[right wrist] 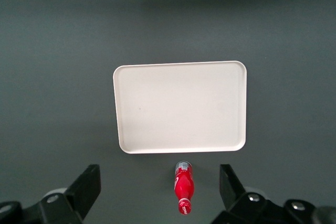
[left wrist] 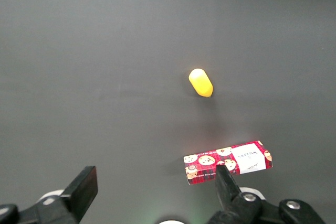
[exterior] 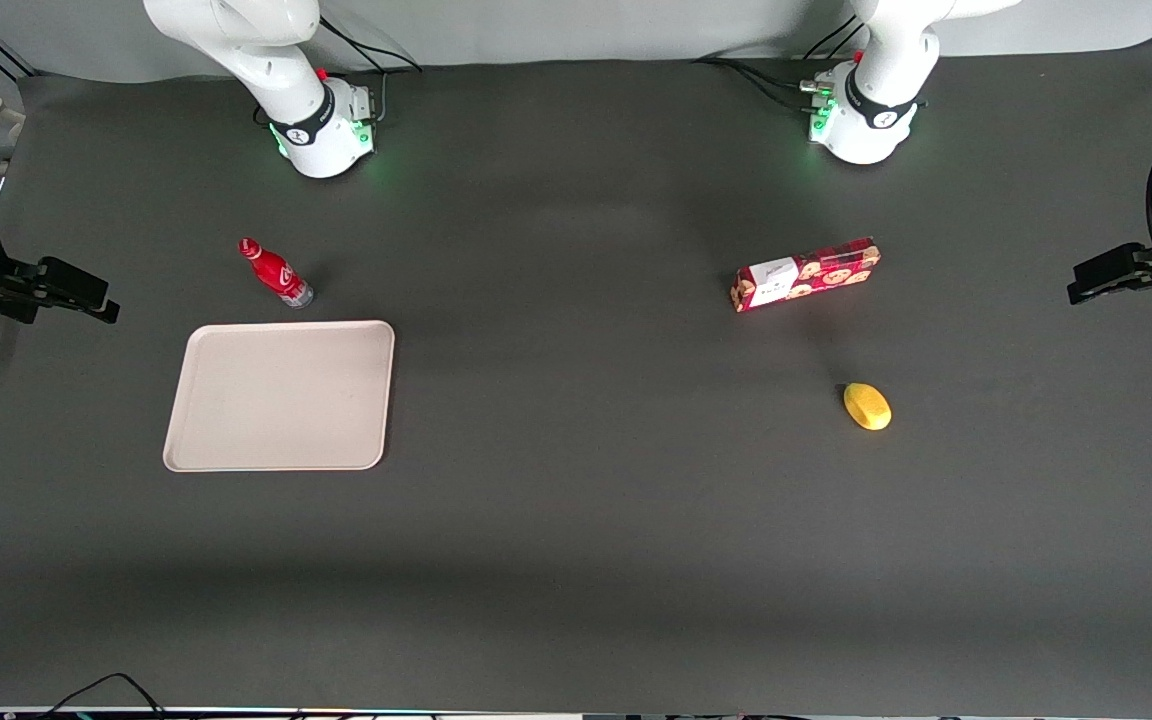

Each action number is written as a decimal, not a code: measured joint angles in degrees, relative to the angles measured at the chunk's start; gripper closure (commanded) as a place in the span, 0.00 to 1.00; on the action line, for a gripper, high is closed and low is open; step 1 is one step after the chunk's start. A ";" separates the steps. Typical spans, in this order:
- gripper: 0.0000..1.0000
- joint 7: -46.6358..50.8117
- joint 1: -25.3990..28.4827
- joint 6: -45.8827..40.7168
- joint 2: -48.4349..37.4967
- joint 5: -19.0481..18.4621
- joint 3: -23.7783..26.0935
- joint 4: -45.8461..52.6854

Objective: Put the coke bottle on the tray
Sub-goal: 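Move the right gripper down toward the red bottle's cap end, then close the right gripper around the red bottle's neck, then lift the bottle and carry it toward the white tray, then lower the bottle onto the tray's corner and open the right gripper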

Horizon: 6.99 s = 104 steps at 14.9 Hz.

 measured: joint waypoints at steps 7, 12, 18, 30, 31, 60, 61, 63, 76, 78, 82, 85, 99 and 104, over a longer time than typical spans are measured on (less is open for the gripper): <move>0.00 0.00 0.00 -0.02 0.40 0.00 0.26 -0.95; 0.00 0.00 -0.01 -0.14 -1.77 -0.18 0.72 -8.29; 0.00 -0.46 0.03 8.37 -16.38 -0.89 0.94 -32.34; 0.00 -3.10 -0.84 32.27 -28.10 -1.26 0.53 -67.26; 0.00 -3.10 -0.85 34.99 -28.09 -1.26 0.53 -69.21; 1.00 -2.90 -1.68 35.46 -25.49 -1.48 3.29 -69.71; 1.00 -2.84 -1.68 33.19 -25.63 -1.48 3.34 -67.75; 1.00 -2.67 -1.67 27.94 -25.89 -1.48 3.46 -62.67; 1.00 -2.32 -3.00 -1.97 -13.74 -6.14 2.74 -16.43; 1.00 -2.80 -3.84 -3.75 -7.53 -6.24 2.31 -8.49; 1.00 -4.77 -5.46 -7.89 6.95 -6.35 1.68 8.61; 1.00 -8.36 -7.69 -7.97 14.83 -6.37 1.63 13.73; 1.00 -12.20 -12.59 27.22 11.86 -6.38 1.67 -21.25; 1.00 -12.56 -12.85 35.12 11.54 -6.54 1.54 -28.63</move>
